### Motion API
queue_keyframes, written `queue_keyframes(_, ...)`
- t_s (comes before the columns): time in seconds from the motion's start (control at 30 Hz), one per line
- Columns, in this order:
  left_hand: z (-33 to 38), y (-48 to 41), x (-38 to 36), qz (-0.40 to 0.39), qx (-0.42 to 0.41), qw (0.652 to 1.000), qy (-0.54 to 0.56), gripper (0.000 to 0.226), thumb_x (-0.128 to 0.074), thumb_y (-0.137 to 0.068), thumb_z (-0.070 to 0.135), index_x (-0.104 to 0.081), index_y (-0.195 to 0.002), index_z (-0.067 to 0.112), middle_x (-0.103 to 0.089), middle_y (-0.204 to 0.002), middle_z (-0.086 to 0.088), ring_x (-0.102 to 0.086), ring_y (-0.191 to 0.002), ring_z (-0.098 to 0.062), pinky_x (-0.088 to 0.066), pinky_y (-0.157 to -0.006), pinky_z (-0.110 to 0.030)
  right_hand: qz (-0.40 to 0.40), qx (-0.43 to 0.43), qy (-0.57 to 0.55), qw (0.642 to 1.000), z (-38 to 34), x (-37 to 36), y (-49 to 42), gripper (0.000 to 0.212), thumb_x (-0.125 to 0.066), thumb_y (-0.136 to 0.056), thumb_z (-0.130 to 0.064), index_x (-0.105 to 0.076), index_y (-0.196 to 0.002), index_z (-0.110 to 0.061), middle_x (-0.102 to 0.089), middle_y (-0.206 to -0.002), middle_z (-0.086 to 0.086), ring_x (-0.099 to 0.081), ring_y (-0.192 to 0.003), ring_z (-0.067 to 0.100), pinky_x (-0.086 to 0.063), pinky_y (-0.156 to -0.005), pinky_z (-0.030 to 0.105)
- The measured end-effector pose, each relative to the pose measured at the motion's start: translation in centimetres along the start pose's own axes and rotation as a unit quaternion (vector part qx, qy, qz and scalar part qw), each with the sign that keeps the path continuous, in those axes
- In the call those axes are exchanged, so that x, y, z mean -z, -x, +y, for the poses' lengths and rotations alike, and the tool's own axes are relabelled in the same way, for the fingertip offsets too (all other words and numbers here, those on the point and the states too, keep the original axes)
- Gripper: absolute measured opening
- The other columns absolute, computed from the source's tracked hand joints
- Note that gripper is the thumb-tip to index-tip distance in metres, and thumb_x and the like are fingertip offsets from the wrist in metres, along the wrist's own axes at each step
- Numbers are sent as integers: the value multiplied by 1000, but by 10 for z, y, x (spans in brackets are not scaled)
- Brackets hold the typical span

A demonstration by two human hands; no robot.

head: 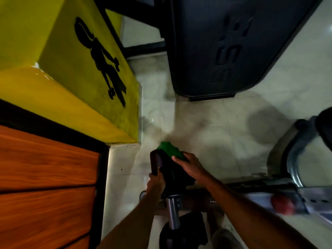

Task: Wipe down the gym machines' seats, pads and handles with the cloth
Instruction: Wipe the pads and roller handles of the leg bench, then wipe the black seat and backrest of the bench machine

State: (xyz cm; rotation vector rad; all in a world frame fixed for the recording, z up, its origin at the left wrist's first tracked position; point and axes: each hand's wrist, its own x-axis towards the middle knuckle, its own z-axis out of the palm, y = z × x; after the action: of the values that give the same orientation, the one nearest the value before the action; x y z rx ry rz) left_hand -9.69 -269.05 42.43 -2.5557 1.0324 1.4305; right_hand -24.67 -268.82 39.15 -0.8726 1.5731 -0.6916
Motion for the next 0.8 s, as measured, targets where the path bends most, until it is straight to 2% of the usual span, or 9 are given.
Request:
queue_keyframes(0.07, 3, 17, 9, -31, -39, 997, 57, 55, -39, -103, 47, -41, -141, 9, -50, -139, -22, -51, -125, -38, -42, -98, -36, -25, -75, -149, 986, -18, 5, 27, 36, -69, -95, -40, -75, -115, -10, -79, -97, 7, -75, -89, 25, -61, -84, 37)
queue_keyframes(0.13, 11, 45, 28, -95, -84, 982, 139, 65, -50, -92, 59, -41, -143, 19, -52, -139, -17, -54, -122, -37, -44, -95, -35, -39, -138, -269, 952, -48, 9, 69, 37, -64, -97, -40, -78, -105, -7, -79, -90, 11, -76, -76, 24, -61, -70, 32)
queue_keyframes(0.23, 20, 94, 57, -207, -128, 948, 203, 76, -60, -76, 68, -48, -138, 25, -57, -135, -5, -58, -122, -30, -50, -100, -48, -63, -139, -360, 920, -77, 19, 128, 42, -63, -95, -50, -82, -104, -13, -77, -110, 13, -75, -97, 29, -57, -82, 35)
queue_keyframes(0.37, 48, 174, 82, -203, -205, 940, 184, 53, -72, -82, 53, -51, -123, 27, -60, -115, -2, -62, -97, -22, -58, -78, -40, 29, -42, -331, 942, -113, 44, 201, 44, -69, -93, -35, -69, -128, -7, -73, -122, 16, -70, -114, 32, -53, -102, 41)
queue_keyframes(0.47, 61, 230, 81, -199, -299, 920, 156, 46, -71, -88, 39, -49, -128, 33, -62, -115, -2, -63, -84, -14, -56, -65, -29, 143, 3, -289, 947, -135, 72, 253, 32, -67, -95, -32, -73, -116, -8, -75, -116, 15, -72, -104, 27, -56, -92, 36)
queue_keyframes(0.53, 64, 269, 75, -220, -348, 899, 148, 32, -64, -95, 25, -52, -124, 33, -66, -110, -4, -65, -76, -15, -54, -54, -26, 222, -2, -287, 932, -144, 95, 286, 27, -58, -100, -29, -74, -97, -8, -76, -97, 13, -70, -86, 23, -53, -77, 33)
queue_keyframes(0.6, 69, 313, 67, -247, -365, 886, 143, 20, -57, -98, 19, -56, -116, 26, -68, -108, -7, -65, -80, -17, -56, -60, -33, 285, 13, -275, 918, -145, 122, 315, 31, -52, -102, -28, -73, -86, -11, -76, -88, 11, -70, -82, 24, -53, -75, 35)
queue_keyframes(0.67, 76, 350, 55, -263, -371, 880, 137, 16, -54, -98, 22, -55, -114, 19, -65, -107, -6, -63, -86, -17, -57, -65, -36, 319, 47, -237, 917, -149, 144, 341, 32, -56, -101, -37, -74, -92, -12, -77, -97, 9, -70, -93, 25, -53, -85, 37)
queue_keyframes(0.8, 80, 432, 11, -303, -381, 863, 134, 33, -60, -92, 41, -53, -108, 13, -64, -106, -5, -63, -91, -22, -58, -68, -41, 409, 110, -158, 892, -127, 201, 413, 12, -71, -96, -31, -73, -98, -19, -73, -94, 2, -66, -86, 11, -52, -82, 25)
